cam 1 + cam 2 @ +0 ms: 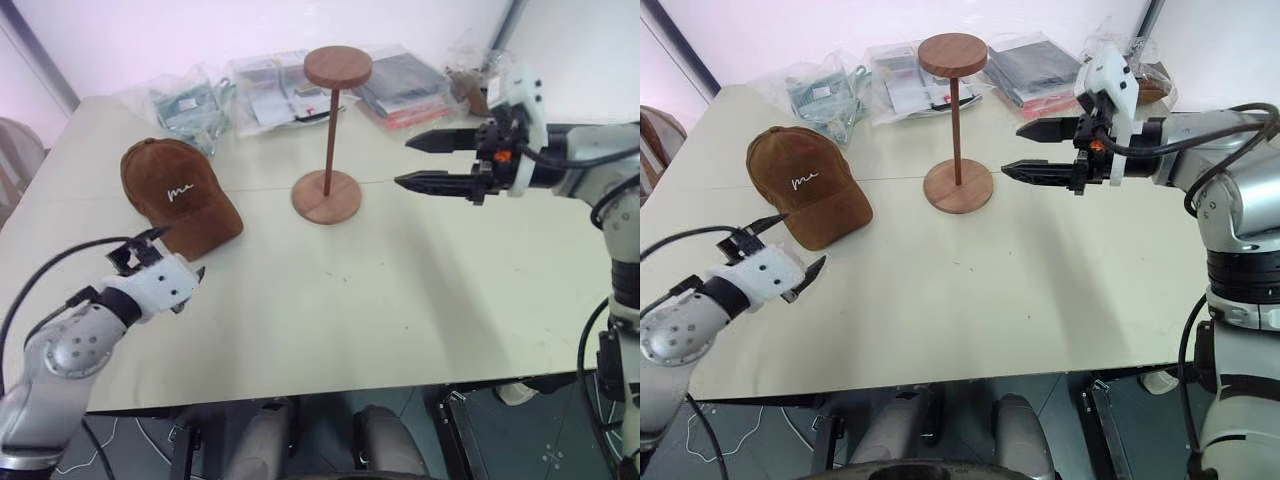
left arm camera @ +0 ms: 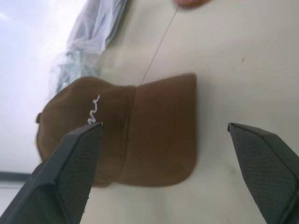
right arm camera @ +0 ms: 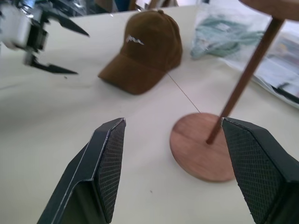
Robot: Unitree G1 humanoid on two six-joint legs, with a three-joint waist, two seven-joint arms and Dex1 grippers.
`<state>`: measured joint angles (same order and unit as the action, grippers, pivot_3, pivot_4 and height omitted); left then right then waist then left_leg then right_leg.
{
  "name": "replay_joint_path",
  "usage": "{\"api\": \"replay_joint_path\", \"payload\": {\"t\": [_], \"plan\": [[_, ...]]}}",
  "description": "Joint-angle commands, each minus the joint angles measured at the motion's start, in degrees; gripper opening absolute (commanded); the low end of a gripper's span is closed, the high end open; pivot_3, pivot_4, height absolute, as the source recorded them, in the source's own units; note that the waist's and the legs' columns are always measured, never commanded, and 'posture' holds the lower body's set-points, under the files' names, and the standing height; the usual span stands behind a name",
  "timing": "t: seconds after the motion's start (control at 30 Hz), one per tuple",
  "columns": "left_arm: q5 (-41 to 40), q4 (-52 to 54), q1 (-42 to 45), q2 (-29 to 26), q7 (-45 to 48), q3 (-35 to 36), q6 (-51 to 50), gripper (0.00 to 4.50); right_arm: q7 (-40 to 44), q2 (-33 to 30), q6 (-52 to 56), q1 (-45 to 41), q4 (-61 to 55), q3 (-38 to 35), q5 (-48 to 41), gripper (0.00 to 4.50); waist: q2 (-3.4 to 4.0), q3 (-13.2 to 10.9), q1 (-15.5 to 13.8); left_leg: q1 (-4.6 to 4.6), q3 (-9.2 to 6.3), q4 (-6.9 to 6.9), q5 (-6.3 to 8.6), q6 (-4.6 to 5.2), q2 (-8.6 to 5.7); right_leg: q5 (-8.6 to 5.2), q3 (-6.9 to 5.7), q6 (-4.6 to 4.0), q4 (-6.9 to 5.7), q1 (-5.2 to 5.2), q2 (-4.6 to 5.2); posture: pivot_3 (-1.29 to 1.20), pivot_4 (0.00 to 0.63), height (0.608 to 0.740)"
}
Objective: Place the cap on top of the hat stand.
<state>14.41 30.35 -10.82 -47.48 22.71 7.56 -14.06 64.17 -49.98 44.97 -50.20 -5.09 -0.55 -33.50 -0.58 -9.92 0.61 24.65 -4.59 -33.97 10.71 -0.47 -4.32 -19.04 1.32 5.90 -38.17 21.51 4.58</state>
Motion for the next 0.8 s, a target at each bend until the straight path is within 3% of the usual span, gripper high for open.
{"api": "replay_joint_path", "payload": {"t": [0.03, 0.27, 0.8], "plan": [[7.5, -2.4, -0.3, 1.9, -4.2, -2.4, 1.2, 4.5, 2.0, -1.6, 1.9, 0.1, -3.5, -0.2, -1.6, 3.31, 0.0, 0.0, 0.0, 0.0, 0.0, 0.0, 0.0, 0.01, 0.0, 0.0, 0.0, 0.0, 0.0, 0.01, 0.0, 0.0, 0.15, 0.74], [14.5, -8.9, 1.7, 5.0, -9.6, -5.2, 4.0, 4.5, 0.7, -1.4, 5.2, 4.3, -9.7, 1.0, -2.4, 3.31, 0.0, 0.0, -0.2, 0.02, -0.02, -0.03, 0.01, 0.01, 0.0, 0.0, -0.02, 0.0, -0.01, 0.02, 0.01, 0.0, 0.15, 0.74], [19.8, -27.1, 11.4, 10.8, -18.8, -10.1, 13.3, 4.5, -3.5, -1.4, 8.5, 5.8, -13.6, -0.6, -4.8, 3.31, 0.04, 0.0, -1.4, 0.05, -0.04, -0.15, 0.01, 0.01, -0.01, 0.02, -0.06, 0.03, -0.07, 0.05, 0.01, 0.0, 0.15, 0.74]]}}
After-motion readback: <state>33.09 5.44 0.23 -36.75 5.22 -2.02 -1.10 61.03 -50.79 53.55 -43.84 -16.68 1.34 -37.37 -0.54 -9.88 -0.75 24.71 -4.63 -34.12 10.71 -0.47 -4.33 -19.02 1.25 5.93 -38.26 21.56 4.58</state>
